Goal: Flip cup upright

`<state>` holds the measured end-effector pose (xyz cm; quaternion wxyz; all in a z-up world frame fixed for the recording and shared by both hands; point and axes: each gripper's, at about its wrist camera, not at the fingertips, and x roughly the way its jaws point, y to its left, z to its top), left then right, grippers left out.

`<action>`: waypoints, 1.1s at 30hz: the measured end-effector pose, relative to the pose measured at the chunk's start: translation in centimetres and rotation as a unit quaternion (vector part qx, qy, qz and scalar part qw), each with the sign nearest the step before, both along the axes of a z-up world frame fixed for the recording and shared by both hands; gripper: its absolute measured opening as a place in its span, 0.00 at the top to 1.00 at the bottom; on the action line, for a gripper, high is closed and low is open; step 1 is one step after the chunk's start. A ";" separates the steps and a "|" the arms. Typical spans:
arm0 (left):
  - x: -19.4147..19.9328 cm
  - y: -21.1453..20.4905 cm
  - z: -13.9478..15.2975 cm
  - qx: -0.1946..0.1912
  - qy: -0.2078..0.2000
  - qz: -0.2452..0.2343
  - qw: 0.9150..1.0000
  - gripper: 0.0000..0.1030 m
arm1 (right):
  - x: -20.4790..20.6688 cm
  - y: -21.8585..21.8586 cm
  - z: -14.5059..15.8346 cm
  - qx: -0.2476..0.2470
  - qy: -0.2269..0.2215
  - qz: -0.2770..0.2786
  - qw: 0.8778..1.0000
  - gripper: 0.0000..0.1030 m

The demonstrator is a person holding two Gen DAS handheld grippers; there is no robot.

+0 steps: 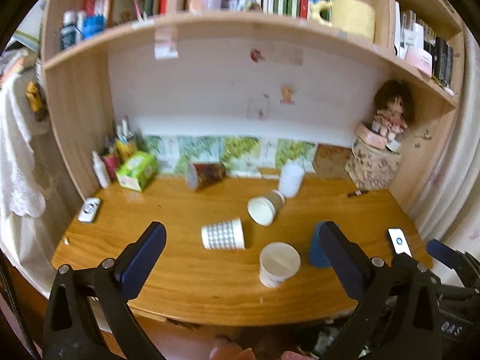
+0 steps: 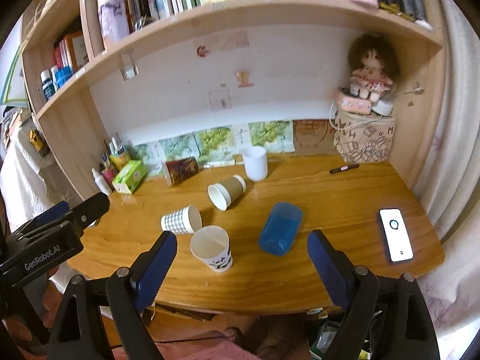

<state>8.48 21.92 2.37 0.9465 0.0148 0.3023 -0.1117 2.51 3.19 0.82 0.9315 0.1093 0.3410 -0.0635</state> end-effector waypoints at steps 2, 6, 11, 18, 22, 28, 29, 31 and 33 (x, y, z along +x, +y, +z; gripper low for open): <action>-0.6 0.1 0.0 0.005 -0.014 0.010 1.000 0.01 | -0.4 0.3 0.0 -0.005 -0.009 -0.002 1.000 0.00; -1.1 0.2 0.1 0.013 -0.029 0.025 0.999 0.00 | -1.5 0.7 0.6 -0.015 -0.036 -0.006 0.999 0.00; -1.8 0.6 0.2 0.019 -0.045 0.047 0.998 0.00 | -2.3 1.2 1.1 -0.028 -0.061 -0.007 0.998 0.00; -2.9 0.3 0.7 0.039 -0.075 0.064 0.994 0.00 | -2.3 1.7 1.5 -0.036 -0.077 0.000 0.996 0.00; -3.0 0.4 0.9 0.040 -0.081 0.066 0.994 0.00 | -2.4 1.5 1.4 -0.034 -0.081 -0.001 0.996 0.00; -3.3 0.2 0.9 0.043 -0.088 0.063 0.993 0.00 | -2.4 1.5 1.5 -0.034 -0.080 0.000 0.996 0.00; -3.4 0.2 1.0 0.043 -0.089 0.062 0.993 0.00 | -2.4 1.5 1.5 -0.034 -0.080 0.001 0.996 0.00; -3.5 0.1 1.0 0.044 -0.090 0.062 0.993 0.00 | -2.3 1.5 1.5 -0.034 -0.079 0.003 0.996 0.00; -3.5 0.0 1.0 0.045 -0.090 0.060 0.993 0.00 | -2.4 1.5 1.5 -0.034 -0.078 0.003 0.996 0.00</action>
